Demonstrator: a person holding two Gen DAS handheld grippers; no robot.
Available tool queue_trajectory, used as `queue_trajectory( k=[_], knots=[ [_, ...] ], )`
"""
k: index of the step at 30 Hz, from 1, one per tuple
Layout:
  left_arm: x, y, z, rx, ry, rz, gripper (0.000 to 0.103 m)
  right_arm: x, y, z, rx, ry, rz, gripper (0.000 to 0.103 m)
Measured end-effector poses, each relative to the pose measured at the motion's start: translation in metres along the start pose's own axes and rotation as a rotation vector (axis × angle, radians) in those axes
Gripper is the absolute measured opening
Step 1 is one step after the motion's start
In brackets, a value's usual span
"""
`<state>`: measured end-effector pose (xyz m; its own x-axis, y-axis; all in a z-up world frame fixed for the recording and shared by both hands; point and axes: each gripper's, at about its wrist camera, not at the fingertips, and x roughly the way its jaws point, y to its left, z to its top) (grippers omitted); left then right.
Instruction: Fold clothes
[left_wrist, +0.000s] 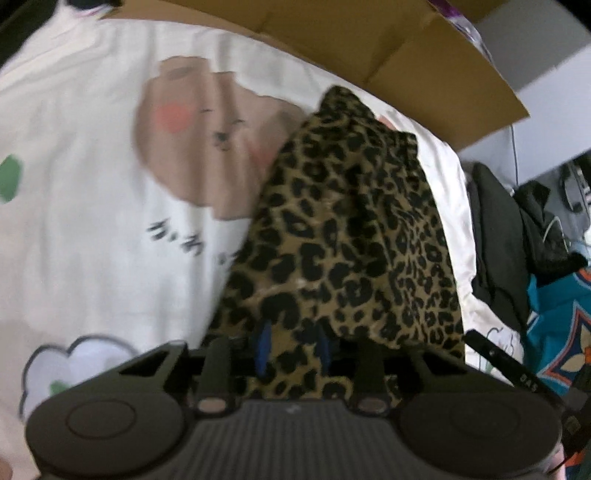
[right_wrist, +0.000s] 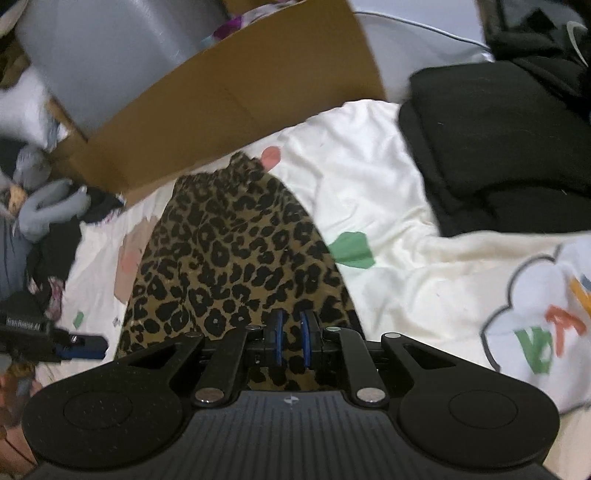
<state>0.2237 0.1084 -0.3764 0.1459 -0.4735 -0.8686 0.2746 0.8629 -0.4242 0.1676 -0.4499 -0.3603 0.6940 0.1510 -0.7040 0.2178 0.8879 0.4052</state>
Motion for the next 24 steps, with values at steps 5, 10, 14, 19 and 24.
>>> queue_trajectory(
  k=[5,10,14,19,24],
  knots=[
    [0.021,-0.018,0.013,0.069,-0.002,0.021,0.025,0.018,0.007,0.009,-0.045,0.013,0.003,0.011],
    [0.030,-0.023,0.022,0.106,-0.030,0.034,0.025,0.038,0.009,0.018,-0.059,0.026,-0.011,0.011],
    [0.036,-0.011,0.026,0.102,-0.030,0.048,0.025,0.057,0.011,0.026,-0.086,0.050,-0.043,0.011],
    [0.043,0.004,0.029,0.091,-0.031,0.063,0.024,0.073,0.005,0.030,-0.114,0.087,-0.067,0.012],
    [0.046,0.013,0.024,0.069,-0.059,0.102,0.006,0.073,0.001,0.033,-0.139,0.089,-0.092,0.008]
  ],
)
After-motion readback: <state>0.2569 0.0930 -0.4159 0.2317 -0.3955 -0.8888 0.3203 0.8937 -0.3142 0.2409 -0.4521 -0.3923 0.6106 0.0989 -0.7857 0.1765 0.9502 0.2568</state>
